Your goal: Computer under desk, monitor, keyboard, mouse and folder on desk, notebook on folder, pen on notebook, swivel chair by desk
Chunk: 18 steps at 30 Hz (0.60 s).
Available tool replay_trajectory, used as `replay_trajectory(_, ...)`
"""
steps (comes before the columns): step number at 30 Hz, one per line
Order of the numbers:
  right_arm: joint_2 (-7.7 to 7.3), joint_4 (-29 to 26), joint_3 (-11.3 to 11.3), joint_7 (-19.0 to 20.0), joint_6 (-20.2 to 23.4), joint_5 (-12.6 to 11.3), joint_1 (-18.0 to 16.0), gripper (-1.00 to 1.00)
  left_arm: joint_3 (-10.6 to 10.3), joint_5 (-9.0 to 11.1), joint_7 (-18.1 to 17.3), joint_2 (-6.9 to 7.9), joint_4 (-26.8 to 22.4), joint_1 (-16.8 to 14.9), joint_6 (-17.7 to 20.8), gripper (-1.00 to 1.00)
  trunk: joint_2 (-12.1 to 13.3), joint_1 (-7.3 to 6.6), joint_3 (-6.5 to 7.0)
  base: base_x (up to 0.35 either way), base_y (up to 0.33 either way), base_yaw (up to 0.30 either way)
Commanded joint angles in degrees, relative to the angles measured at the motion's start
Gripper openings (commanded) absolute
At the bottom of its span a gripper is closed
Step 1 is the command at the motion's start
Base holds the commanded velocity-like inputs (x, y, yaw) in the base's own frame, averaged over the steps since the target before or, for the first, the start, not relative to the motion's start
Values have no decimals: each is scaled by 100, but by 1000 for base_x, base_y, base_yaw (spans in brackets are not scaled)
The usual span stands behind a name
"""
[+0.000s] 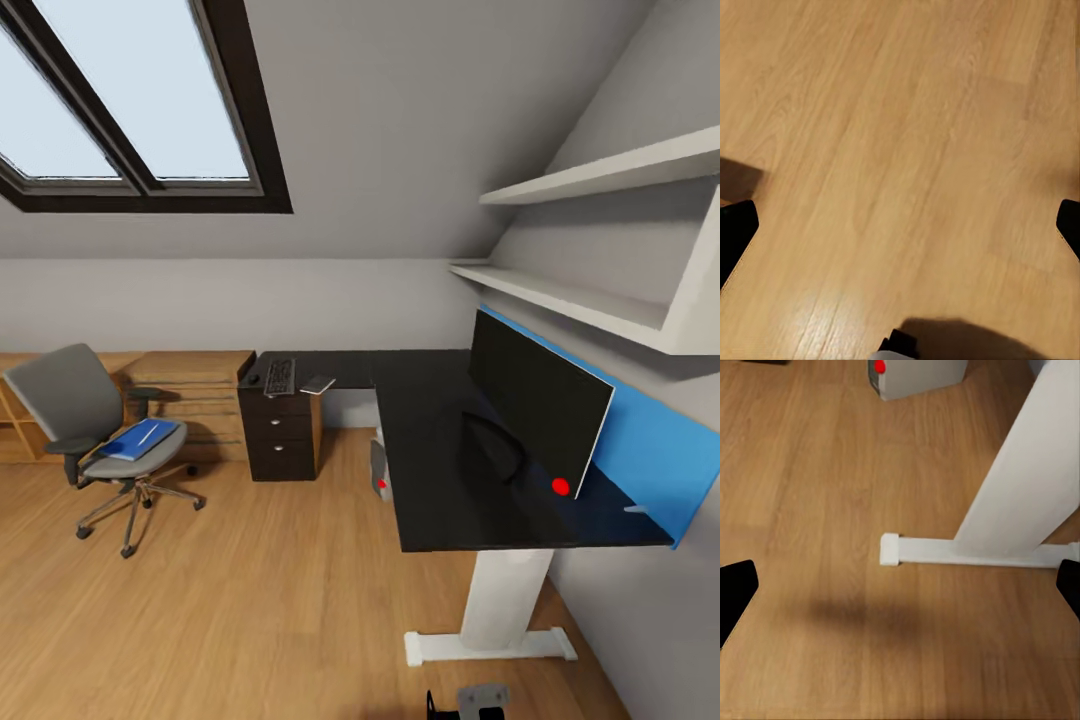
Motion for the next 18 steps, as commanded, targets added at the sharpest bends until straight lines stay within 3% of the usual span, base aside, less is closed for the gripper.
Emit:
replay_trajectory(1,4,7,51,-11,-21,-59,-7,100,-47,60,40,10,-10,-2,-27,100,-7,5,-1,280,223,-187)
replay_trajectory(18,4,10,51,-11,-20,-59,-7,100,-47,59,41,6,-10,-2,-31,100,-7,5,11,280,223,-17)
